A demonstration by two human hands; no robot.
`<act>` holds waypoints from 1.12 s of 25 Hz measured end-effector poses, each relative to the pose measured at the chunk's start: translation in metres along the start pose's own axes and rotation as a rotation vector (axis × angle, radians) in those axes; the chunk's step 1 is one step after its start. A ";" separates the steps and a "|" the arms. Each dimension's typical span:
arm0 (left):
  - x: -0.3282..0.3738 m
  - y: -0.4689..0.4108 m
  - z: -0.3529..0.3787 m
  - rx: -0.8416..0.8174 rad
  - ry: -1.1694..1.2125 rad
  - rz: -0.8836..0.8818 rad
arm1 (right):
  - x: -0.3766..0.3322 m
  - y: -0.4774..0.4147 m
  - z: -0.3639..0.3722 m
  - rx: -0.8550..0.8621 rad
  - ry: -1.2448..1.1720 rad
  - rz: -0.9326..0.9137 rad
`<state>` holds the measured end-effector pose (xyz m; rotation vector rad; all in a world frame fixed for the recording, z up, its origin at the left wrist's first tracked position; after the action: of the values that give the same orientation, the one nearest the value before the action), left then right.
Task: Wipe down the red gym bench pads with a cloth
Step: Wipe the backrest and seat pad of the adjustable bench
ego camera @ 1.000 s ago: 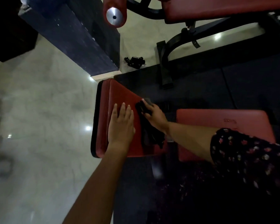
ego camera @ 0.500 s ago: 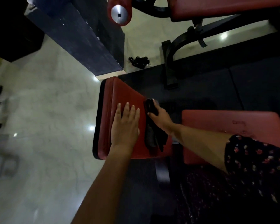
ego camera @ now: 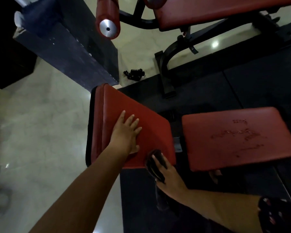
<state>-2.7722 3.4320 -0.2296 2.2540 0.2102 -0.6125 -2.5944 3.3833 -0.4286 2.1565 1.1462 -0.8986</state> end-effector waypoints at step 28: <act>0.090 -0.008 0.076 0.573 0.148 -0.436 | 0.065 -0.222 -0.083 0.190 0.363 0.002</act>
<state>-2.7241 3.3787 -0.3232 2.8371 0.6870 -0.8083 -2.7317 3.5854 -0.4567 2.5513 1.2684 -0.6521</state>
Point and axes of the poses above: each hand's wrist, its own y-axis away from the middle knuckle, its own z-axis out of the palm, x = y × z, the point moved 1 cm from there along -y, towards the middle knuckle, and after that the axes turned 14 degrees about y, right-handed, at the moved point
